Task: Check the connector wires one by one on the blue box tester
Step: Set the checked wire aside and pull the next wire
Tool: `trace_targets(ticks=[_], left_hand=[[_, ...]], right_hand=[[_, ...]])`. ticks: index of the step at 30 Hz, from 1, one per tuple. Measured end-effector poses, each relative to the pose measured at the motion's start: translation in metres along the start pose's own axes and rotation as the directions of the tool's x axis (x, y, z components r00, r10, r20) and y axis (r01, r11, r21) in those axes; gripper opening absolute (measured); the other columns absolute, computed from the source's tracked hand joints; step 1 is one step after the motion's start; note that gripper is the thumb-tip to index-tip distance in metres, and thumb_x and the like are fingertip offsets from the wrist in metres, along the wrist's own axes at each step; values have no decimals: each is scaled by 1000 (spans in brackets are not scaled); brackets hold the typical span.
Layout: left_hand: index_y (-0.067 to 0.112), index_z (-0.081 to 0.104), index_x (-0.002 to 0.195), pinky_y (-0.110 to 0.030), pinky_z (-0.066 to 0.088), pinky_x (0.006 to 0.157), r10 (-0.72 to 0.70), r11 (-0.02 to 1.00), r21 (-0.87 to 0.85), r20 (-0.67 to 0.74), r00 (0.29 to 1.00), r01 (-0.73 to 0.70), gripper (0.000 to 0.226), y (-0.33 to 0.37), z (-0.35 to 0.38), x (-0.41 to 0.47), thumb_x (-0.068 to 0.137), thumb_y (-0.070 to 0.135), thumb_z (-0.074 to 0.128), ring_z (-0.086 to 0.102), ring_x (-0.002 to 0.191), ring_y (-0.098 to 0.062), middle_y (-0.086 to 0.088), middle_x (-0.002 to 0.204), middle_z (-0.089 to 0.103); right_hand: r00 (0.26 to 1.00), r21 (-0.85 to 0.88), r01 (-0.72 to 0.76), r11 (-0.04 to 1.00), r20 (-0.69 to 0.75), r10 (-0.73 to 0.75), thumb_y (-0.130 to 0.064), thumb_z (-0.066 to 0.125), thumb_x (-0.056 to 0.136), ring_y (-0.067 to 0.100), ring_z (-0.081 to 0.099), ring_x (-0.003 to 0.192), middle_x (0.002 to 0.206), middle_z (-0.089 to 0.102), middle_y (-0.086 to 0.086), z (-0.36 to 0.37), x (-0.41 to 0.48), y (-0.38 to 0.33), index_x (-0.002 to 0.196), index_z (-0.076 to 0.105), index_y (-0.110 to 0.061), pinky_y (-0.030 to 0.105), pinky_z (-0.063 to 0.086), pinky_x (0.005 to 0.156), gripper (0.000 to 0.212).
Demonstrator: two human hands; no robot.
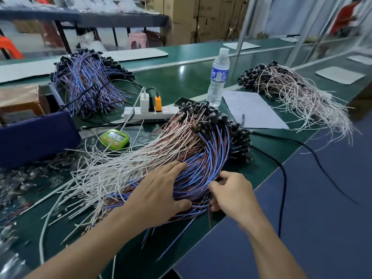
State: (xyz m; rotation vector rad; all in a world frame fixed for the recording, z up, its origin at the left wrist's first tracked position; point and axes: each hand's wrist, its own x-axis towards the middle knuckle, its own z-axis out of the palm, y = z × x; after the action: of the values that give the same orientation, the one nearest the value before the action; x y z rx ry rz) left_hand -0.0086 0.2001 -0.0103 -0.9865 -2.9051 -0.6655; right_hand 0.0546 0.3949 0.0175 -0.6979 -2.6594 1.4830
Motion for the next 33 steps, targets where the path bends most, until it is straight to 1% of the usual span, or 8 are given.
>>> trace_targets(ticks=[6, 8, 11, 15, 18, 22, 27, 33], left_hand=[[30, 53, 149, -22, 31, 115, 18, 998, -62, -38, 999, -21, 74, -5, -6, 9, 81, 44, 77, 47, 137, -6, 18, 152, 48], [28, 58, 145, -16, 28, 112, 11, 997, -75, -58, 998, -15, 68, -7, -7, 14, 81, 40, 78, 49, 135, -6, 15, 149, 53], [29, 59, 144, -13, 26, 113, 4, 996, -84, -46, 999, -8, 65, -10, -9, 17, 82, 37, 77, 49, 136, -5, 15, 150, 54], [36, 58, 144, 1, 21, 103, -31, 977, -210, 18, 999, 34, 61, -13, -17, 18, 84, 35, 70, 47, 133, 2, 22, 149, 51], [44, 42, 152, -19, 24, 115, -46, 945, -316, 146, 988, 91, 76, -12, -26, 17, 81, 66, 51, 36, 144, 0, 24, 159, 39], [43, 0, 162, -30, 5, 123, 79, 983, 150, 151, 985, -102, 94, 1, -6, 1, 82, 83, 32, 6, 156, -9, 13, 172, 2], [36, 16, 161, -33, 20, 124, 182, 960, 210, 30, 983, -184, 65, -13, 3, 11, 101, 52, 33, 25, 152, -15, 4, 168, 26], [32, 26, 158, -36, 33, 119, 185, 961, 203, 39, 982, -189, 58, -24, 0, 26, 103, 43, 38, 35, 146, -15, 5, 163, 34]], right_hand=[[979, 728, -161, 667, 34, 199, 15, 51, 89, 12, 63, 50, 70, 69, 10, 39, 23, -17, 92, 66, 1, 24, 56, 50, 21], [957, 819, -171, 547, 6, 290, 13, 52, 90, 11, 60, 44, 60, 63, 6, 49, 33, -23, 84, 60, -3, 22, 52, 45, 19], [938, 815, -129, 564, -84, 336, 11, 56, 89, 10, 60, 44, 66, 63, 8, 60, 40, -25, 85, 59, -5, 22, 50, 45, 17], [975, 578, -92, 811, -112, 191, -1, 65, 85, 18, 69, 54, 74, 74, 8, 52, 34, -9, 93, 68, -7, 30, 56, 53, 10], [981, -13, -9, 1000, -195, 6, -40, 73, 79, 8, 62, 53, 58, 68, -8, 30, 28, 2, 76, 70, -20, 25, 46, 52, 20], [938, -480, -32, 877, -316, -139, -67, 53, 86, 27, 58, 68, 68, 62, -8, 36, 12, 2, 75, 55, -27, 35, 39, 60, 41], [918, -617, 39, 786, -288, -271, -58, 33, 101, 29, 67, 83, 91, 69, -1, 55, 20, 0, 98, 51, -25, 37, 34, 63, 38], [931, -695, 46, 717, -230, -283, -54, 26, 105, 28, 69, 92, 100, 72, 3, 66, 42, -9, 109, 51, -20, 39, 32, 69, 43]])
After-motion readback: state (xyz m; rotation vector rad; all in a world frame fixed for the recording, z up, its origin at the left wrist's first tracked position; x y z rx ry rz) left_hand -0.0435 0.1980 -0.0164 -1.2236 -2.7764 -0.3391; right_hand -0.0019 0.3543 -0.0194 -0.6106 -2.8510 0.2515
